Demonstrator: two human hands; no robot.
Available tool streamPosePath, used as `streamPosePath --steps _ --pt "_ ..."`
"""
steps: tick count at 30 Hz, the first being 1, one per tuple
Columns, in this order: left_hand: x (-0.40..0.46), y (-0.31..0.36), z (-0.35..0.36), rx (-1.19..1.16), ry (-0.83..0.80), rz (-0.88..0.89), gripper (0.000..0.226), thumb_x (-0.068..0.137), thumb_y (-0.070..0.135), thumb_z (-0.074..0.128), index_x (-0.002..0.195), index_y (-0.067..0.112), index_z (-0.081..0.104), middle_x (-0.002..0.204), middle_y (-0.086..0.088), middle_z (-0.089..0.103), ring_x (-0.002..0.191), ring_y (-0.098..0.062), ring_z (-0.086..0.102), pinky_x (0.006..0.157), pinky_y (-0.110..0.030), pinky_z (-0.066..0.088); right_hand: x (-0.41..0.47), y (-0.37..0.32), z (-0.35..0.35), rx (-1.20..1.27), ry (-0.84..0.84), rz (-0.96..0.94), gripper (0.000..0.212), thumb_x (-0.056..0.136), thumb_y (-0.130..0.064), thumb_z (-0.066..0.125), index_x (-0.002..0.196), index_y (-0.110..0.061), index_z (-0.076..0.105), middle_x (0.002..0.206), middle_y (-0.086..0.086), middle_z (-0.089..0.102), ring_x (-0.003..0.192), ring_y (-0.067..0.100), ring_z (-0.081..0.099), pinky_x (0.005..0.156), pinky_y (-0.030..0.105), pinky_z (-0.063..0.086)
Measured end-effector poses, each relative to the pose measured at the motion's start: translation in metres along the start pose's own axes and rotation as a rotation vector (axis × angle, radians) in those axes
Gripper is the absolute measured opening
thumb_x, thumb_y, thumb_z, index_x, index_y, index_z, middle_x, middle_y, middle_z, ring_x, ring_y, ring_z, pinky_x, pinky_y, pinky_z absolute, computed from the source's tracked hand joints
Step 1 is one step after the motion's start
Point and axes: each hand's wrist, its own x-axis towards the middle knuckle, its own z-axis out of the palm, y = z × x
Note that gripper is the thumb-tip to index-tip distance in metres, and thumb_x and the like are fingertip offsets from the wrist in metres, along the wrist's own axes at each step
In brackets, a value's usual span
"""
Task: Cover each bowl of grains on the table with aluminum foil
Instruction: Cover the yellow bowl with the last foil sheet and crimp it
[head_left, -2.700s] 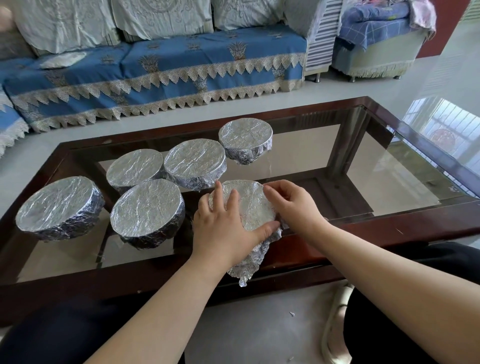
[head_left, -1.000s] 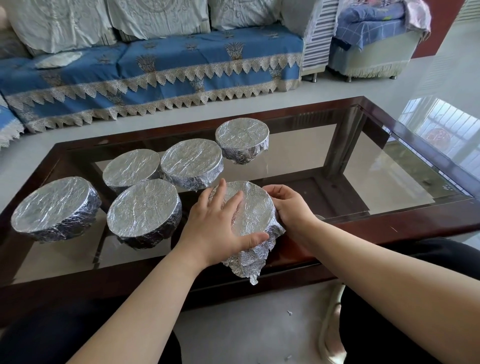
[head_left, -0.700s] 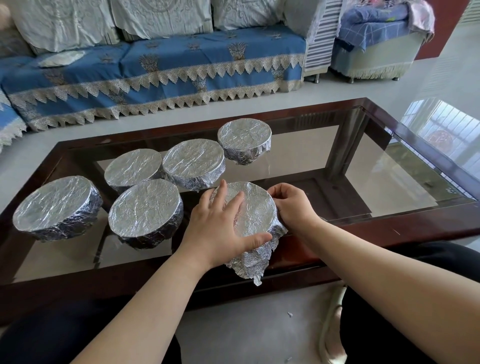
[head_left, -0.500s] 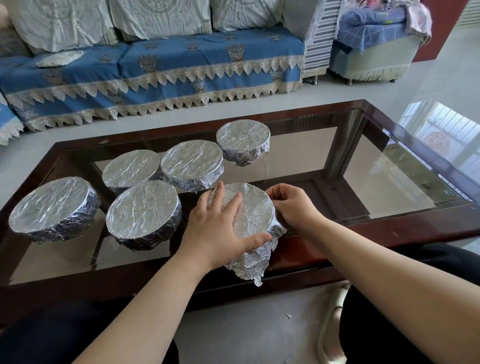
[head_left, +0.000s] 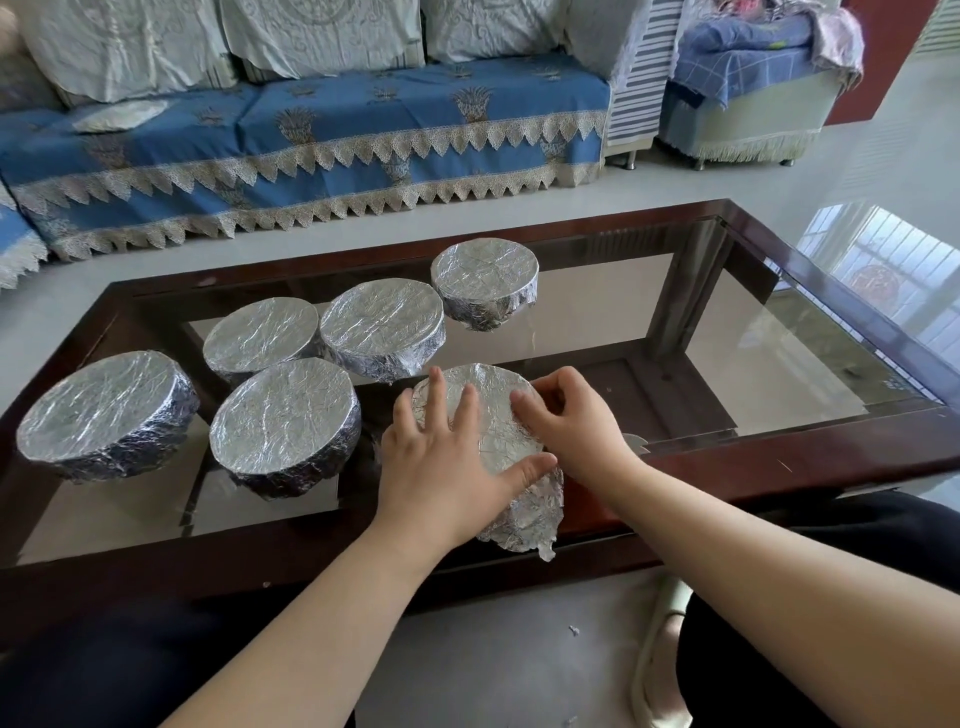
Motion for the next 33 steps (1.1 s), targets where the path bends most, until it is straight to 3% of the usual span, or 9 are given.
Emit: streamPosePath --steps 6,11,15,20,23,26,33 --pt "0.006 -0.021 -0.015 -0.041 -0.158 0.11 0.122 0.055 0.097 0.018 0.157 0.034 -0.007 0.162 0.003 -0.026 0.149 -0.029 -0.012 0.119 -0.051 0.013 -0.001 0.006 0.0 0.08 0.026 -0.015 0.012 0.092 -0.03 0.06 0.096 -0.019 0.063 0.076 -0.01 0.063 0.064 -0.001 0.055 0.061 0.016 0.04" --pt "0.007 -0.04 -0.013 -0.085 -0.119 0.195 0.123 0.057 0.097 0.031 0.158 0.034 -0.002 0.161 0.012 -0.025 0.147 -0.019 -0.004 0.12 -0.047 0.014 -0.001 0.008 0.0 0.137 0.028 -0.046 0.011 0.094 -0.027 0.059 0.096 -0.018 0.065 0.085 0.005 0.068 0.066 0.006 0.054 0.059 0.014 0.04" --pt "0.006 -0.036 -0.009 -0.134 -0.107 0.178 0.125 0.057 0.095 0.035 0.158 0.033 -0.002 0.16 0.013 -0.029 0.147 -0.017 -0.007 0.12 -0.046 0.011 -0.005 0.018 0.004 0.292 0.018 -0.002 0.02 0.096 -0.035 0.056 0.09 -0.019 0.067 0.08 0.001 0.068 0.07 0.004 0.056 0.073 0.027 0.047" --pt "0.008 -0.039 -0.006 -0.198 -0.106 0.188 0.128 0.054 0.097 0.037 0.158 0.032 0.0 0.159 0.014 -0.028 0.15 -0.016 -0.012 0.121 -0.048 0.009 -0.01 0.021 0.005 0.598 -0.065 0.073 0.026 0.098 -0.036 0.053 0.106 -0.019 0.072 0.099 0.004 0.075 0.1 0.022 0.069 0.091 0.038 0.053" --pt "0.01 -0.041 -0.003 -0.234 -0.083 0.194 0.132 0.05 0.102 0.035 0.158 0.032 0.004 0.16 0.017 -0.025 0.15 -0.015 -0.006 0.12 -0.047 0.013 -0.011 0.023 0.005 0.586 -0.062 0.1 0.025 0.098 -0.036 0.054 0.097 -0.02 0.072 0.083 0.0 0.074 0.077 0.018 0.067 0.078 0.037 0.052" --pt "0.011 -0.042 -0.001 -0.261 -0.065 0.195 0.136 0.045 0.105 0.033 0.158 0.033 0.007 0.161 0.017 -0.023 0.15 -0.015 -0.004 0.12 -0.047 0.014 -0.011 0.025 0.006 0.502 -0.026 0.161 0.029 0.097 -0.038 0.056 0.079 -0.018 0.067 0.056 -0.008 0.059 0.052 0.008 0.051 0.06 0.032 0.042" --pt "0.01 -0.041 -0.001 -0.286 -0.044 0.192 0.132 0.048 0.102 0.038 0.157 0.033 0.011 0.161 0.016 -0.022 0.15 -0.014 -0.003 0.12 -0.045 0.014 -0.006 0.023 0.005 0.573 -0.028 0.251 0.034 0.095 -0.035 0.06 0.07 -0.012 0.06 0.046 -0.004 0.052 0.041 0.01 0.044 0.048 0.026 0.038"
